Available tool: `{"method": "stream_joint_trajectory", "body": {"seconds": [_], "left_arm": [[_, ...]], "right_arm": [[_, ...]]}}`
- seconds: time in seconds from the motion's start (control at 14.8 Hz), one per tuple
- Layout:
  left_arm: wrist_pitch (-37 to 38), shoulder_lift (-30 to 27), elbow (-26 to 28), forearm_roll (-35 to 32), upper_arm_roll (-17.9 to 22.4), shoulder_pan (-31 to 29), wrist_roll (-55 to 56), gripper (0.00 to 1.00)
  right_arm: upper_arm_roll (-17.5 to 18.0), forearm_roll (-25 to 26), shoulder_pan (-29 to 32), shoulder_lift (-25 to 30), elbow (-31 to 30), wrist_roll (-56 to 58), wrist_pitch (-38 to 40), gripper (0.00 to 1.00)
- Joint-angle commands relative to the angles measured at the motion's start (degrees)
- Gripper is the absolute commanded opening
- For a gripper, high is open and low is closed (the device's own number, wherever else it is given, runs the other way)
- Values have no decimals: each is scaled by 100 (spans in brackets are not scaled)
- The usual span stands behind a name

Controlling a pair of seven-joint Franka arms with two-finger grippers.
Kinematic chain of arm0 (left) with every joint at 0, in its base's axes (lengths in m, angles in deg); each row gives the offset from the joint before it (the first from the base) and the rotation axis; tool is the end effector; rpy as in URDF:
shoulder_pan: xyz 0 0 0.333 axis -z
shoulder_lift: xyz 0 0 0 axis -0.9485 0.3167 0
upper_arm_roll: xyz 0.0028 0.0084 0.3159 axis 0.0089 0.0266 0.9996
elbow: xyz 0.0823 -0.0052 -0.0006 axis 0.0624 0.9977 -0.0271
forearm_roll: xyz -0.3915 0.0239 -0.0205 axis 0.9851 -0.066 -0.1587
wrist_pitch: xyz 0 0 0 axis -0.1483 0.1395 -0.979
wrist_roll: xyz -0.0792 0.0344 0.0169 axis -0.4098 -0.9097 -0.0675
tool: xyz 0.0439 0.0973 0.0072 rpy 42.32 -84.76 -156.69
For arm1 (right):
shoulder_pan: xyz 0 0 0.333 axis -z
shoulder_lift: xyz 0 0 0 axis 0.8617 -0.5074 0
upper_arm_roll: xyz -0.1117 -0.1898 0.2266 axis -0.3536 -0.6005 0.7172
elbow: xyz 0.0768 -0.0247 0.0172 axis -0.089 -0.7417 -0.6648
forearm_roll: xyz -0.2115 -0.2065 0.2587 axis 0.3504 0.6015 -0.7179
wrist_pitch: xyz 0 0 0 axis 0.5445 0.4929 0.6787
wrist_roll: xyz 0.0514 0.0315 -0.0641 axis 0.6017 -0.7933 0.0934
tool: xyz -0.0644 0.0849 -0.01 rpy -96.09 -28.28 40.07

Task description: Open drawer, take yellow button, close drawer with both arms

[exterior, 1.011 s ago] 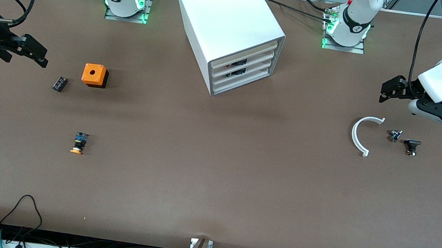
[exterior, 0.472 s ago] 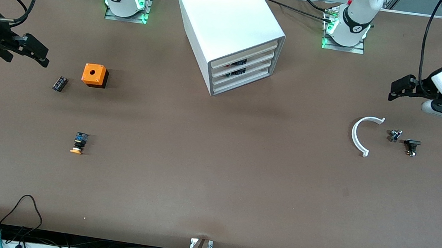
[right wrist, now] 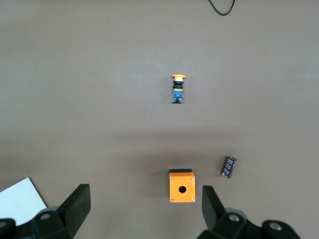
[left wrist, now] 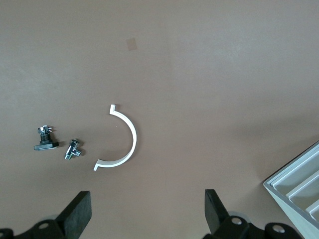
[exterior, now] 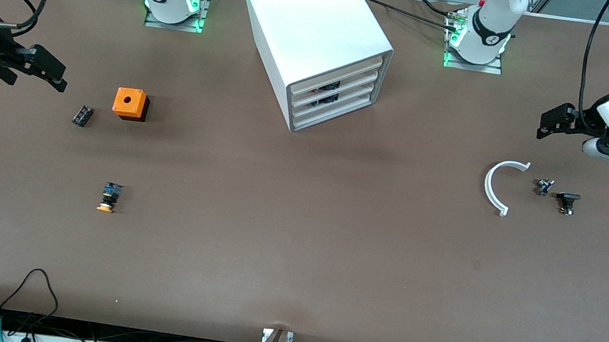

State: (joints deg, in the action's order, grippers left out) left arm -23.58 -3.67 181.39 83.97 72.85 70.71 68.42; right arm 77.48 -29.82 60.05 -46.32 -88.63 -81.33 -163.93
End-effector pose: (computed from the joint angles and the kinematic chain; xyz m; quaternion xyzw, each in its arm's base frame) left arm 0.5430 -0.0193 0.5671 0.9966 -0.0702 -0.0329 0.0266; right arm 0.5705 0.0421 0.6185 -0.9997 0.0132 -0.0213 0.0011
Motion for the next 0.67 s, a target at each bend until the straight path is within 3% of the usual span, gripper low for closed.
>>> {"method": "stream_joint_trajectory", "body": {"seconds": [0.0,0.61], "left_arm": [[62,-137,70,72,-28,-6,27,100],[62,-137,70,72,-28,-6,-9,100]], "right_arm": [[9,-80,8,82,15,-53,33,99],[9,-88,8,82,15,-9,67,99]]}}
